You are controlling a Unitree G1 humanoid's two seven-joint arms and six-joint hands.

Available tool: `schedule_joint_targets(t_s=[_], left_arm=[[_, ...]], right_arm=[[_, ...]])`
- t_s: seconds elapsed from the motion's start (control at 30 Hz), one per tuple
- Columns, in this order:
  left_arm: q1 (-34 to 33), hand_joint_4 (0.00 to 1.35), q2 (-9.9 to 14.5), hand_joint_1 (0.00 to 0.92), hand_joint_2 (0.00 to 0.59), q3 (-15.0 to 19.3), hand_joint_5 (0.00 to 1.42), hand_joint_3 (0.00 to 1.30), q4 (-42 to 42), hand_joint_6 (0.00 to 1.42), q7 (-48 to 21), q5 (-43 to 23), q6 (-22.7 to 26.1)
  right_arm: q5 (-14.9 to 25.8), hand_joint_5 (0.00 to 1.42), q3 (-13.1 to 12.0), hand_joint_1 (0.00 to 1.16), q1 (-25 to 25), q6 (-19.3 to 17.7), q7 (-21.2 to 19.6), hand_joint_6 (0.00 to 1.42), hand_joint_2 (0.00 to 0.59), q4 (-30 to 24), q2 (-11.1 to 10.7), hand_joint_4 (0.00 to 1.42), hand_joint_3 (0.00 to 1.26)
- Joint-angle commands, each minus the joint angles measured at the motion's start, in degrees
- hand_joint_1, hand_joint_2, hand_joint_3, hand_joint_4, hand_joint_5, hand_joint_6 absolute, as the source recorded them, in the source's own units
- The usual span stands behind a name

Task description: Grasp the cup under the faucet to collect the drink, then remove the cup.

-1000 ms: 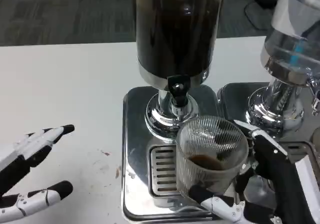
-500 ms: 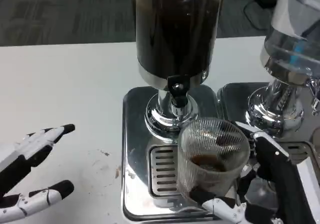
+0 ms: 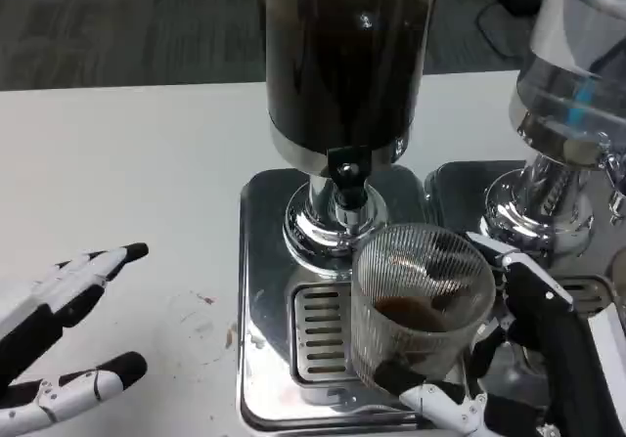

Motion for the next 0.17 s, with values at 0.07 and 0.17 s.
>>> schedule_joint_targets(t_s=[0.07, 0.17], left_arm=[[0.05, 0.0, -0.08, 0.0, 0.23, 0.34, 0.0, 0.0, -0.47, 0.0, 0.84, 0.4, 0.52], [0.04, 0.0, -0.08, 0.0, 0.23, 0.32, 0.0, 0.0, -0.33, 0.0, 0.79, 0.25, 0.5]], right_arm=[[0.85, 0.82, -0.23, 0.93, -0.95, -0.68, -0.43, 1.08, 0.162, -1.11, 0.96, 0.64, 0.54], [0.74, 0.82, -0.39, 0.93, -0.77, -0.65, -0.53, 1.08, 0.162, -1.13, 1.12, 0.64, 0.54]])
